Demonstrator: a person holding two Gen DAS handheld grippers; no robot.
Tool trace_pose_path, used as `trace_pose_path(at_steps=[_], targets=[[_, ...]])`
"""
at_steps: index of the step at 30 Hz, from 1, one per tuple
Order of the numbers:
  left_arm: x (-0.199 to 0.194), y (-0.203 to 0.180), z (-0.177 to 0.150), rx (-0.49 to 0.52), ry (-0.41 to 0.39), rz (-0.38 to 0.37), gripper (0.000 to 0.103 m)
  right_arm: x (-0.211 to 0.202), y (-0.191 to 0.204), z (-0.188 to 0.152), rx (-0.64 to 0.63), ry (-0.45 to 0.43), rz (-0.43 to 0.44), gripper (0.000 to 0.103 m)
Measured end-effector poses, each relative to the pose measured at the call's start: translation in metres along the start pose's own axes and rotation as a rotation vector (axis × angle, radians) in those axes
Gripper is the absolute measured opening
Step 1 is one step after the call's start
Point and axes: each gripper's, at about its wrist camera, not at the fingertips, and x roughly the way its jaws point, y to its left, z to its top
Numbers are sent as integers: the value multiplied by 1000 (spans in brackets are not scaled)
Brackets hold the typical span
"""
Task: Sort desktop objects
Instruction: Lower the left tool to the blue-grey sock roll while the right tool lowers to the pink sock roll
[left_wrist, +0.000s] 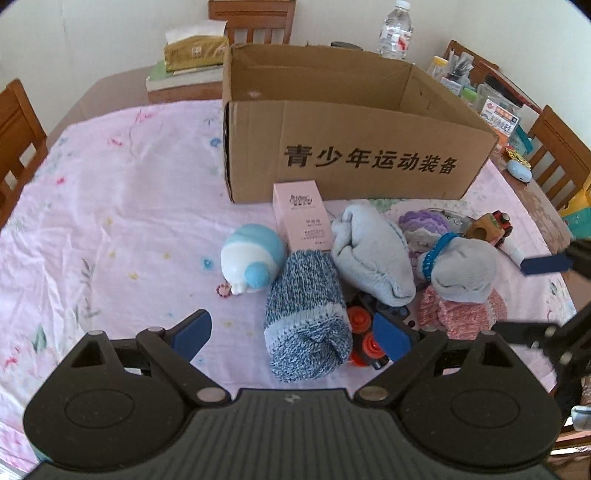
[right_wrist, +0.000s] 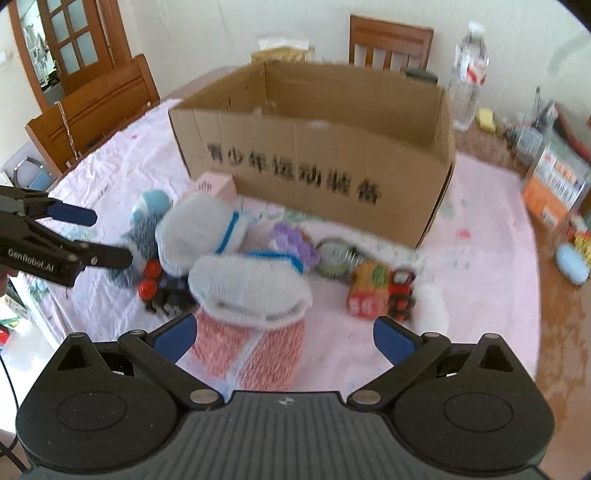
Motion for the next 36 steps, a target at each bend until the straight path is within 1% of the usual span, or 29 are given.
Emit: trace_pose_path(at_steps=[5, 9, 13, 18, 21, 23, 27, 29, 30, 33, 36], targets=[[9, 4, 0, -34, -4, -17, 94, 17, 5, -9, 6, 36, 8, 103], [18, 4, 3, -64, -2, -27, 94, 27, 11, -8, 16, 30, 19, 103], [26, 5, 3, -82, 8, -39, 94, 39, 16, -4, 8, 31, 4, 103], [31, 11, 3, -118, 11, -84, 94, 47, 16, -7, 6, 51, 0, 103], [30, 13, 2, -123, 13, -99, 92, 48, 17, -9, -4, 49, -9, 103], [28, 15, 0, -116, 13, -96, 91, 48, 18, -10, -10, 47, -11, 103], [24, 19, -3, -125, 19, -111, 87, 48, 19, -13, -19, 37, -16, 103], [21, 21, -5, -123, 17, -118, 81, 47, 19, -14, -16, 29, -19, 103], [19, 21, -5, -120, 14, -119, 80, 47, 20, -16, -20, 26, -22, 103], [19, 21, -6, -129, 7, -127, 77, 47, 24, -17, -57, 41, -26, 103], [19, 19, -4, -137, 1, -142, 71, 47, 30, -16, -84, 62, -34, 103]])
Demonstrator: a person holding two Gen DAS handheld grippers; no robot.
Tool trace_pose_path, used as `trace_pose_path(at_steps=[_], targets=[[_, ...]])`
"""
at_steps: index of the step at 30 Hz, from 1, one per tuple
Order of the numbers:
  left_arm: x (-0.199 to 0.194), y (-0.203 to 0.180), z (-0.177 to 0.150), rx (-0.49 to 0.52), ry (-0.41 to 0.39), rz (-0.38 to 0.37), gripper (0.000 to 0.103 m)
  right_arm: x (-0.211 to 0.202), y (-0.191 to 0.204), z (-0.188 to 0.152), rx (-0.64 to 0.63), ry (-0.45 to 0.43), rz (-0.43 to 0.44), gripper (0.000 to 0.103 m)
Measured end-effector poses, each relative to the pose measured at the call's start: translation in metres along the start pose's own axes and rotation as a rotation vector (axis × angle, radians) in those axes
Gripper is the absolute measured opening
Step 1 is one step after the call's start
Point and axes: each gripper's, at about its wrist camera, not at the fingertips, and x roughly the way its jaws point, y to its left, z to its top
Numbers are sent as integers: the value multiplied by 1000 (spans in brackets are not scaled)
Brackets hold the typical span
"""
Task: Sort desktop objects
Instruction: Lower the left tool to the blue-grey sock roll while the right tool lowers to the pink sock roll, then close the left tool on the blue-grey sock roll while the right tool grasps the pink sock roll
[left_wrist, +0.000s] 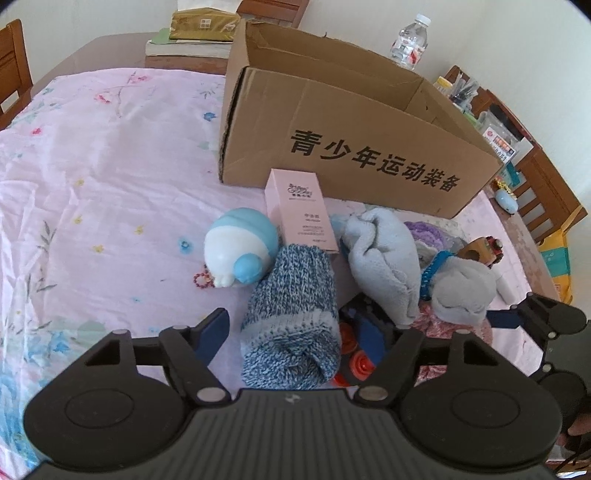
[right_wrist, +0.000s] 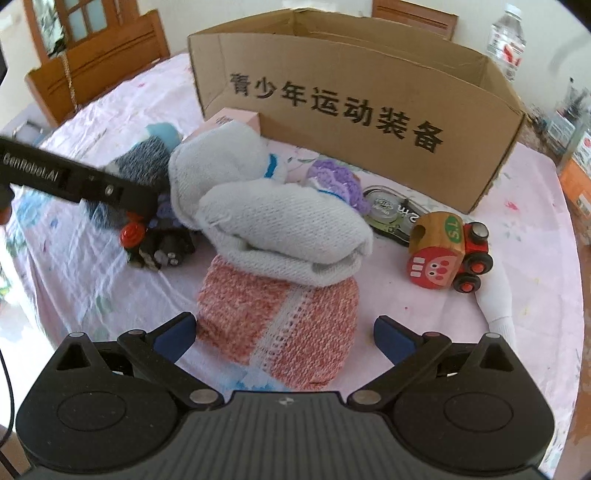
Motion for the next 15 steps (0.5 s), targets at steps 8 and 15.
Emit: trace_pose_path(at_steps=[8, 15], targets=[[-12, 2, -2, 15, -6, 13, 58, -5, -1, 3, 16, -13, 7, 103], [-12, 2, 0, 25, -3, 18, 58, -8, -9, 6, 64, -25, 26, 103]])
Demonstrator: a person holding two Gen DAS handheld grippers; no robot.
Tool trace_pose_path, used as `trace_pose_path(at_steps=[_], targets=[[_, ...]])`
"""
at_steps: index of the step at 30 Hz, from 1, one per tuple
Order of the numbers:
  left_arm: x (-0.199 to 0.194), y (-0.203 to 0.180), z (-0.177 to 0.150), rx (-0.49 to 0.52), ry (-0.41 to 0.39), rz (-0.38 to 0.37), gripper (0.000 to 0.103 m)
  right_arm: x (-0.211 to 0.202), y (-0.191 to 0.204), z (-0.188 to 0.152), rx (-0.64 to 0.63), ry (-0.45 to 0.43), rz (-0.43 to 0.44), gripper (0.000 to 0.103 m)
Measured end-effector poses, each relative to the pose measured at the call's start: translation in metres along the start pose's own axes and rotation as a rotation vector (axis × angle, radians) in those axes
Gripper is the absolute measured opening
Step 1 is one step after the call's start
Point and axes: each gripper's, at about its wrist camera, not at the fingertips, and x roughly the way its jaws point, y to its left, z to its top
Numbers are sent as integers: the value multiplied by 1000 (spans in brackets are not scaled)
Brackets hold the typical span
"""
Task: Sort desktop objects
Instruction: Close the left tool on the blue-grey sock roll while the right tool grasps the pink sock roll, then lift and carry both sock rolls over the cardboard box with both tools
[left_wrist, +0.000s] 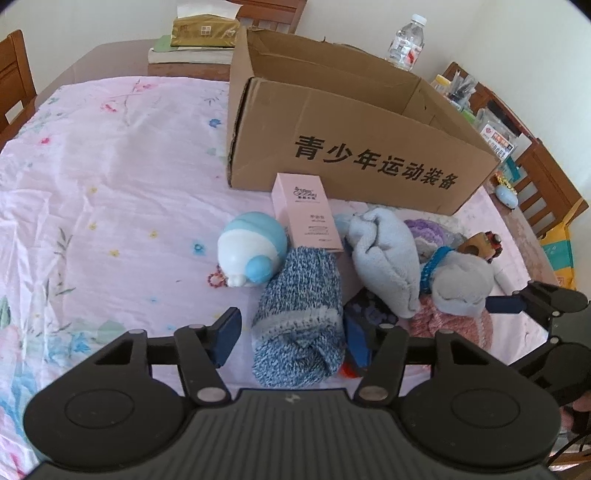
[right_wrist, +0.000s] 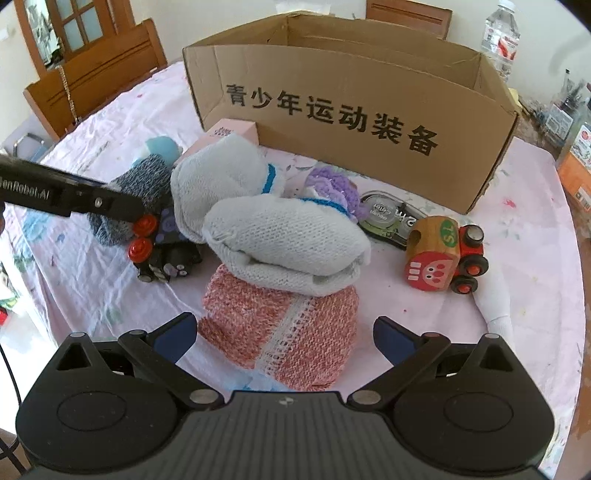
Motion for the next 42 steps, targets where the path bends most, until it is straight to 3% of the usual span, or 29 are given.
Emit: trace_pose_path(at_steps=[5, 7, 8, 15, 42], targets=[[6, -9, 2, 20, -3, -8, 59, -1, 1, 4, -2, -7, 15, 98], [5, -8, 2, 16, -6, -10, 55, 1, 1, 4, -8, -2, 12, 96], [4, -6, 2, 10, -6, -11, 50, 0, 0, 3, -10, 1, 14, 93], [-2, -7, 4, 47, 11, 10, 48, -4, -5, 5, 3, -3, 33, 75], [-40, -48, 25, 245, 1, -61, 48, -54, -20, 18, -86, -58, 25, 72]])
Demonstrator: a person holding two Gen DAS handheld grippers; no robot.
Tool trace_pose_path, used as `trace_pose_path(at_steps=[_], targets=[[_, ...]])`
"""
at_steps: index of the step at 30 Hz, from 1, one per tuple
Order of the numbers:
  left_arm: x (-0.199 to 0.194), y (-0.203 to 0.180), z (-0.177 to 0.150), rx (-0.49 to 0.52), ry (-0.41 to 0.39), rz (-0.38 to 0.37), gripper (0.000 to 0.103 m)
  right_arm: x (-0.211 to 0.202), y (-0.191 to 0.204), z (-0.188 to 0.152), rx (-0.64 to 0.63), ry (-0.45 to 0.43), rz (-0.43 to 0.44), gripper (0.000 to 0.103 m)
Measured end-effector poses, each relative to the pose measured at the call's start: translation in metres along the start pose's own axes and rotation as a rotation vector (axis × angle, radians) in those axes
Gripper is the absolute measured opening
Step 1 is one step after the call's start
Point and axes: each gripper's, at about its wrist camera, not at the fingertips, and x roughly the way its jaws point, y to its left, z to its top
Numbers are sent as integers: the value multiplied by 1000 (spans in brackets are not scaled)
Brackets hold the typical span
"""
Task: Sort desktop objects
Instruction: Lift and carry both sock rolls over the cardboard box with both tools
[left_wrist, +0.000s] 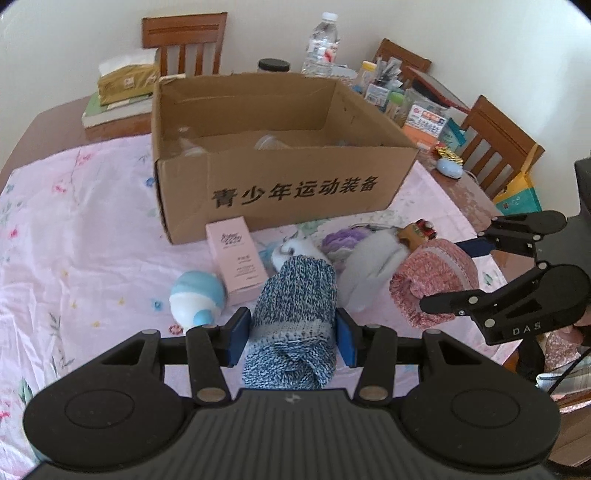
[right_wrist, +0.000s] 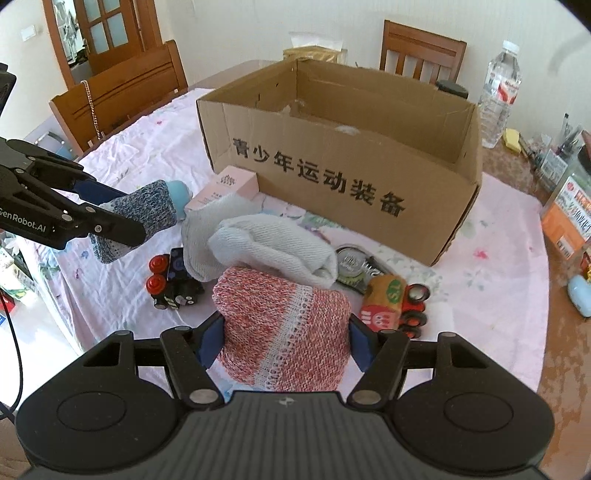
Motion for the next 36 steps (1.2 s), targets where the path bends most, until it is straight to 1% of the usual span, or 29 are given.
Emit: trace_pose_path(at_steps=[13, 22, 36], targets=[[-7, -13, 29, 79, -57, 4, 48, -21, -14, 13, -5, -51, -17, 72], [-6, -17, 46, 97, -81, 29, 48, -32, -23, 24, -15, -85, -32, 72], [-4, -9, 81, 110, -145, 51, 48, -28, -34, 54, -83, -118, -47, 72]])
